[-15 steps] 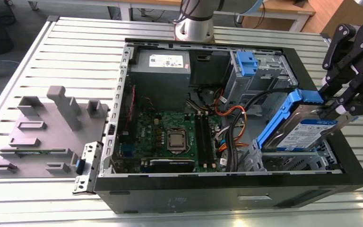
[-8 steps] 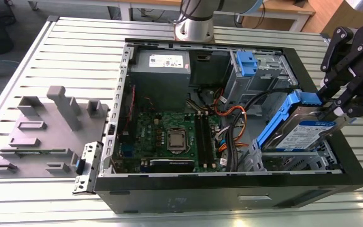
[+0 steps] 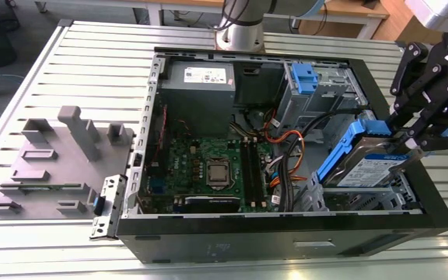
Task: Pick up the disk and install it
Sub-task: 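Insert the disk into the insertion slot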
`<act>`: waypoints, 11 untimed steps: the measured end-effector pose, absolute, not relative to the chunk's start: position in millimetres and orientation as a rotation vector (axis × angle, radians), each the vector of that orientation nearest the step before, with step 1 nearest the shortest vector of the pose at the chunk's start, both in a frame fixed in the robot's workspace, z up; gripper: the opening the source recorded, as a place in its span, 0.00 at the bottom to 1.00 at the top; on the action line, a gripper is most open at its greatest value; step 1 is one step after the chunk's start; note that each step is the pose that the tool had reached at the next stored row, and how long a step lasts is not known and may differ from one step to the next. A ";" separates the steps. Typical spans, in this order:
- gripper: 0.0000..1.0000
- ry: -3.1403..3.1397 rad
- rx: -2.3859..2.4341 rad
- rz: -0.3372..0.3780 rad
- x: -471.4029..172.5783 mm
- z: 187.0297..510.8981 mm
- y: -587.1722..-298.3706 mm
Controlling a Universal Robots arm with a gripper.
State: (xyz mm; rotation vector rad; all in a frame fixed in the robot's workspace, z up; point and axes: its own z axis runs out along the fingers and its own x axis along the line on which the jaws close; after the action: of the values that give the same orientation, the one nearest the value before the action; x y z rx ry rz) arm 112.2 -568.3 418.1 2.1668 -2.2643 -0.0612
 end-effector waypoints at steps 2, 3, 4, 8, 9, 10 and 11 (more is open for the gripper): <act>0.35 -2.264 2.167 -0.061 112.2 414.6 -568.3; 0.35 -2.264 2.167 -0.061 112.2 412.8 -568.4; 0.35 -2.264 2.167 -0.061 112.2 411.0 -568.4; 0.35 -2.264 2.167 -0.061 112.2 403.6 -568.6; 0.35 -2.264 2.167 -0.061 112.2 401.9 -568.6; 0.35 -2.264 2.167 -0.061 112.2 400.2 -568.6; 0.35 -2.264 2.167 -0.061 112.2 398.2 -568.7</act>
State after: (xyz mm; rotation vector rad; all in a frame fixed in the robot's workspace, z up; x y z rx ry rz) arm 112.2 -568.7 398.2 2.1667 -2.2642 -0.0610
